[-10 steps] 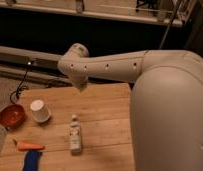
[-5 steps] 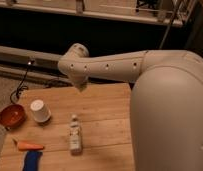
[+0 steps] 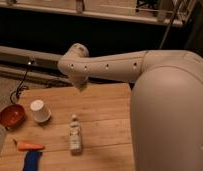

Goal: Stand the bottle upright

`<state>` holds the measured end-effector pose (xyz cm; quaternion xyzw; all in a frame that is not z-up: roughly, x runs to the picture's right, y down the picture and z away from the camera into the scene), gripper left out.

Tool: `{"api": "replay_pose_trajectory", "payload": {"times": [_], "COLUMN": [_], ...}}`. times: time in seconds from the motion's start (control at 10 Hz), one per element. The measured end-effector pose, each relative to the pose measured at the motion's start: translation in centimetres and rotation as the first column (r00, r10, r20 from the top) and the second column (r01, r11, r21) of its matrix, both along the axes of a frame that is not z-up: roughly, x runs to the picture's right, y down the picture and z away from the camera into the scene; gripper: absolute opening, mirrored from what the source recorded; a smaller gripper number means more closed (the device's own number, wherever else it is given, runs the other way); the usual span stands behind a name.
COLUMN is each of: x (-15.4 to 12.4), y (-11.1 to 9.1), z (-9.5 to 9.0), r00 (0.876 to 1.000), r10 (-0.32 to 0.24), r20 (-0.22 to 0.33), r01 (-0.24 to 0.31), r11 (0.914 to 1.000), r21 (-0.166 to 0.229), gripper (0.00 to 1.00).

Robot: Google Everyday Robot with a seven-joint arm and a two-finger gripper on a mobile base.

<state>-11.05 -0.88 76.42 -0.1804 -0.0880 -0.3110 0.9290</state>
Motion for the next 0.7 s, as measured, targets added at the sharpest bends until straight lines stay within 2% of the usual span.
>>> {"api": "replay_pose_trajectory", "payload": {"times": [0.1,0.3,0.5,0.7], "x": [-0.3,-2.1,-3.0,-2.2], "y": [-0.1,-0.3,0.1,1.3], "z": [0.0,0.2,0.6,1.4], "r00": [1.000,0.993,0.982,0.976], "r10": [-0.002,-0.020,-0.036,-0.093], "r20": [0.015,0.116,0.187,0.195], "r01": [0.002,0.019,0.036,0.100], "r11": [1.0000,0.9998,0.9994,0.9946], "r21": [0.002,0.011,0.004,-0.027], "gripper": [0.21,0.21,0.21,0.21]}}
